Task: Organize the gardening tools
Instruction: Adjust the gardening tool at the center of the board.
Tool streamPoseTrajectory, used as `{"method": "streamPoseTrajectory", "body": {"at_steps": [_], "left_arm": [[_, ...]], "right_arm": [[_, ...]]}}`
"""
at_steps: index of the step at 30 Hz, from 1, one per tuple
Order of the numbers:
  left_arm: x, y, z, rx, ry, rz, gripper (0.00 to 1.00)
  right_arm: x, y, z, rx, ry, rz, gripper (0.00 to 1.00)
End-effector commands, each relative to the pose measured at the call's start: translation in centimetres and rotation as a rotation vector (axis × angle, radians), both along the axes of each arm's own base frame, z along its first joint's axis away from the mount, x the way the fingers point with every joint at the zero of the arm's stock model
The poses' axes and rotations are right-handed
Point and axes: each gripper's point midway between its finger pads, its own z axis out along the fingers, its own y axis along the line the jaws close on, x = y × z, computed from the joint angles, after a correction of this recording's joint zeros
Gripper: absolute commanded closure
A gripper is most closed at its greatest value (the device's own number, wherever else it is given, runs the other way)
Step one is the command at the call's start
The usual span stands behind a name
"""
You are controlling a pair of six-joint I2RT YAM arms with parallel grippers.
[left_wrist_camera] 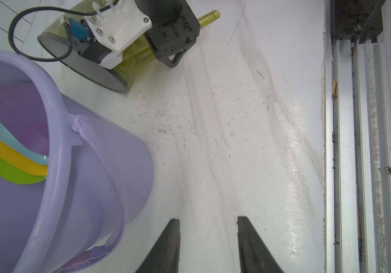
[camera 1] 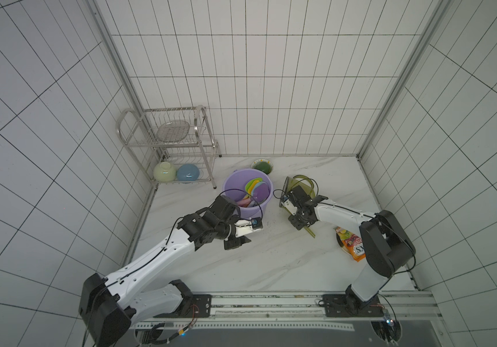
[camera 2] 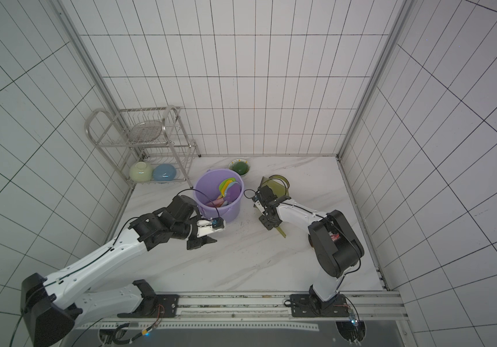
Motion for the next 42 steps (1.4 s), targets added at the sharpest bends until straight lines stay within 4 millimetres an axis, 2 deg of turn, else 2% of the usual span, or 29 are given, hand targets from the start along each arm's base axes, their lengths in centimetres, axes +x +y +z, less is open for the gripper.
{"method": "streamPoseTrajectory", "body": {"at_steps": [1,9,19,25,31,39,42], "left_arm": [[0.3,-0.1,0.8,-0.003,-0.027,-0.003,0.58],[1.1,0.3,2.0,-0.016,-0.058,0.019,0.58],[2.7,0.9,3.9,-0.058,-0.086,0.084,0.58],[4.1,1.4,5.5,-0.109,-0.082,0.148,0.58],[6.5,2.3,7.8,-0.174,-0.090,0.264,0.57],[10.4,5.0,13.3,-0.364,-0.038,0.474,0.53],[11.7,6.2,15.4,-0.451,0.011,0.534,0.50]], "right_arm": [[-0.6,-0.1,0.7,-0.009,-0.027,0.009,0.64],[-1.0,-0.4,2.8,-0.012,-0.104,-0.003,0.77],[-0.2,-0.8,9.2,0.016,-0.283,-0.039,1.00],[-0.3,-0.4,13.4,0.037,-0.409,-0.018,1.00],[-1.0,0.9,18.0,0.016,-0.587,0.054,1.00],[-3.8,3.7,24.9,0.032,-0.874,0.201,1.00],[-5.4,5.2,26.0,0.068,-0.941,0.288,1.00]]}}
